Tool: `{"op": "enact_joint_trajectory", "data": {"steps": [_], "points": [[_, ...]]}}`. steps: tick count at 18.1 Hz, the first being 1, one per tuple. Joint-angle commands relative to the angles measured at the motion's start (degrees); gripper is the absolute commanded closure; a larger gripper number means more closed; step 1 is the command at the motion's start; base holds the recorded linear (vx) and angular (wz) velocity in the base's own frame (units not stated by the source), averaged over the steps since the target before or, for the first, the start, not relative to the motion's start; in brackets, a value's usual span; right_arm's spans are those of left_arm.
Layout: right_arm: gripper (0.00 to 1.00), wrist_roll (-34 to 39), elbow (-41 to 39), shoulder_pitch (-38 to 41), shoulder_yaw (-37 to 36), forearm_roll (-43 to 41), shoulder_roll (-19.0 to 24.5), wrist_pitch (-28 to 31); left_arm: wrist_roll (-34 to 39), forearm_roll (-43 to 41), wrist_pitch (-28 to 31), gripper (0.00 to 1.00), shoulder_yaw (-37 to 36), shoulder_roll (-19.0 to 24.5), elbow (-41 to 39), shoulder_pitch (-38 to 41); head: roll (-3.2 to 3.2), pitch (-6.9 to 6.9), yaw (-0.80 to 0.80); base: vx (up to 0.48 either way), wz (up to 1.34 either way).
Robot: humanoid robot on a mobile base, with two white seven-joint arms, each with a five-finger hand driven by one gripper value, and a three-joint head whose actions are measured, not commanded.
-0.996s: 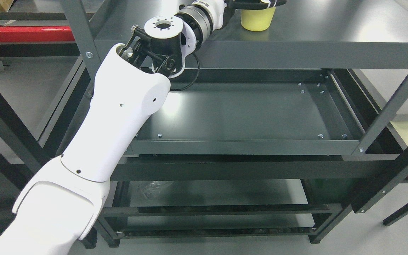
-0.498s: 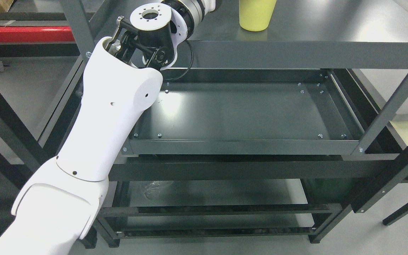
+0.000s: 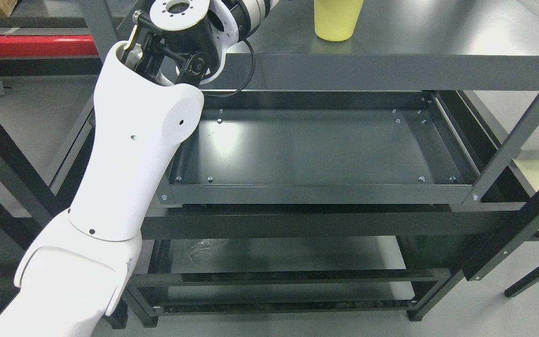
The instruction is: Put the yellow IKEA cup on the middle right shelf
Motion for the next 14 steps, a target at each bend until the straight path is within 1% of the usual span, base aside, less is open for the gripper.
{"op": "enact_joint_trajectory", "data": {"steps": [1, 2, 4, 6, 8, 9, 14], "points": [[0.01, 0.04, 0.00, 0.79, 0.97, -1.41, -1.00, -0.04, -4.71, 4.09, 0.76, 0.01, 2.04, 1.00, -5.15, 1.14, 0.00, 0.00, 0.00, 0.000, 0.00], [0.01, 0.04, 0.00, 0.79, 0.97, -1.41, -1.00, -0.04, -5.93, 6.29, 0.93, 0.02, 1.96, 1.00, -5.33, 1.49, 0.00, 0.00, 0.00, -0.011, 0.00], [0.01, 0.04, 0.00, 0.79, 0.97, -1.41, -1.00, -0.04, -9.27, 10.25, 4.16, 0.02, 1.69, 1.00, -5.77, 2.89, 0.00, 0.00, 0.00, -0.005, 0.00], [0.01, 0.04, 0.00, 0.79, 0.97, -1.41, -1.00, -0.04, -15.84, 12.63, 8.30, 0.02, 1.43, 1.00, -6.82, 5.09, 0.00, 0.00, 0.00, 0.000, 0.00], [0.01, 0.04, 0.00, 0.79, 0.97, -1.41, -1.00, -0.04, -22.61, 12.73, 9.28, 0.02, 0.03, 1.00, -7.35, 7.20, 0.00, 0.00, 0.00, 0.000, 0.00], [0.01, 0.04, 0.00, 0.79, 0.97, -1.41, -1.00, -0.04, -24.47, 12.72, 9.37, 0.03, -1.11, 1.00, -7.36, 8.43, 0.00, 0.00, 0.00, 0.000, 0.00], [0.01, 0.04, 0.00, 0.79, 0.97, -1.41, -1.00, -0.04, -25.37, 12.46, 9.63, 0.03, -5.24, 1.00, -7.80, 11.07, 0.00, 0.00, 0.00, 0.000, 0.00]]}}
